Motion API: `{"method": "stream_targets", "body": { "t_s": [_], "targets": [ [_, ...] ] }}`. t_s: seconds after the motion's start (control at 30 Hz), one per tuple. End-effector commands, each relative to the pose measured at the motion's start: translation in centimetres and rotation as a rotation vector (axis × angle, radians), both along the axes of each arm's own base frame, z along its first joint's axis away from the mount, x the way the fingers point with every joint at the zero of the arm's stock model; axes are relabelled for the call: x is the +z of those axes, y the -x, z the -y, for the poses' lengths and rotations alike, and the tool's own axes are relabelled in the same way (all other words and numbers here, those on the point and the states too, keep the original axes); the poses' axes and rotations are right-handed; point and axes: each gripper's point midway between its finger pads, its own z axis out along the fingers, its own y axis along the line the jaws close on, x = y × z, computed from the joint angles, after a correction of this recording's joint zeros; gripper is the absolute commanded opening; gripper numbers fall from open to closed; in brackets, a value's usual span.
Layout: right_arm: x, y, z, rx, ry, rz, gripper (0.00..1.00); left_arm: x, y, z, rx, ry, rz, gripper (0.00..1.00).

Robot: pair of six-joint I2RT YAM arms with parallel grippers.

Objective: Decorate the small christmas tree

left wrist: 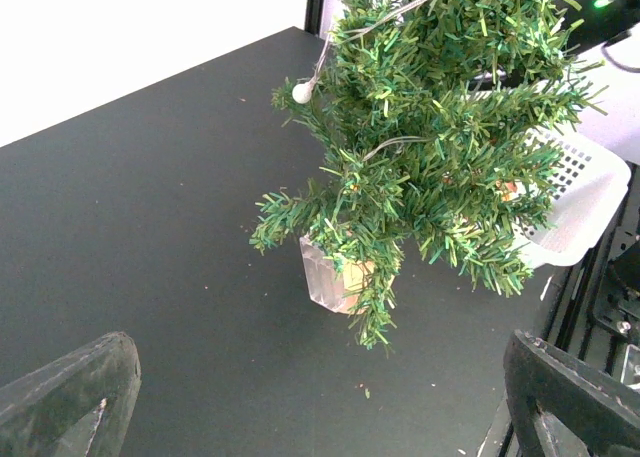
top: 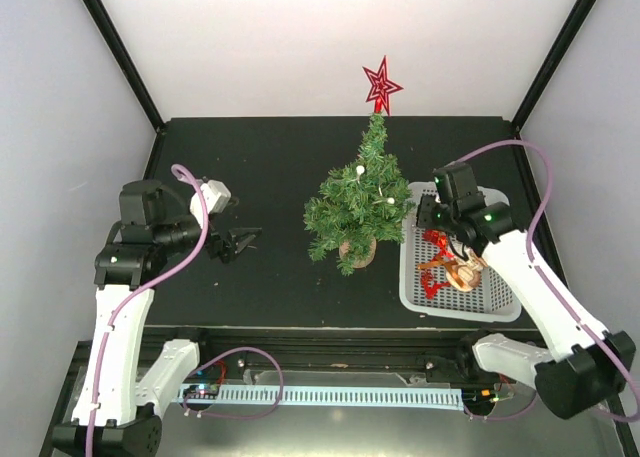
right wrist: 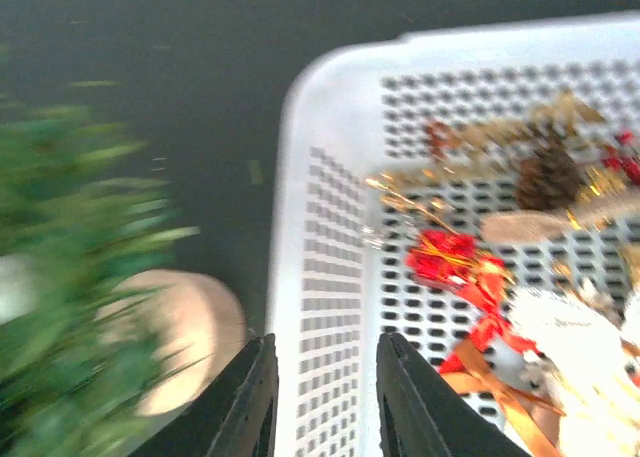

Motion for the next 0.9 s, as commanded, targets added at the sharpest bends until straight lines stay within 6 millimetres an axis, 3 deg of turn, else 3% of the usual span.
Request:
{"method": "stream_targets", "body": {
  "t_s": [0.0,0.1,0.37,0.57,0.87],
  "targets": [
    [-2.5,-1.9,3.2,-0.207,-0.02,-0.06,0.3,0.7,-0.2,-0.2,0.015,0.001,0.025,0.99],
    [-4.3,-2.6,4.4,-0.266,-0.007,-0.116,0.33,0.8,0.0,-0.2,0.012,0.004,0.028,0.99],
    [-8.8,-3.9,4.5,-0.275,-0.01,-0.231,0.59,0.9,0.2,-0.2,0.01,0.005,0.036,0.99],
    [-13.2,-4.1,5.0,-0.341,-0.041,-0.368,0.58,1.0,0.6,-0.2,0.013,0.005,0.057,0.99],
    [-15.8,-4.2,5.7,-0.379,-0.038,-0.408,0.56,1.0,1.1,-0.1,-0.001,0.014,0.063,0.99]
  ]
}}
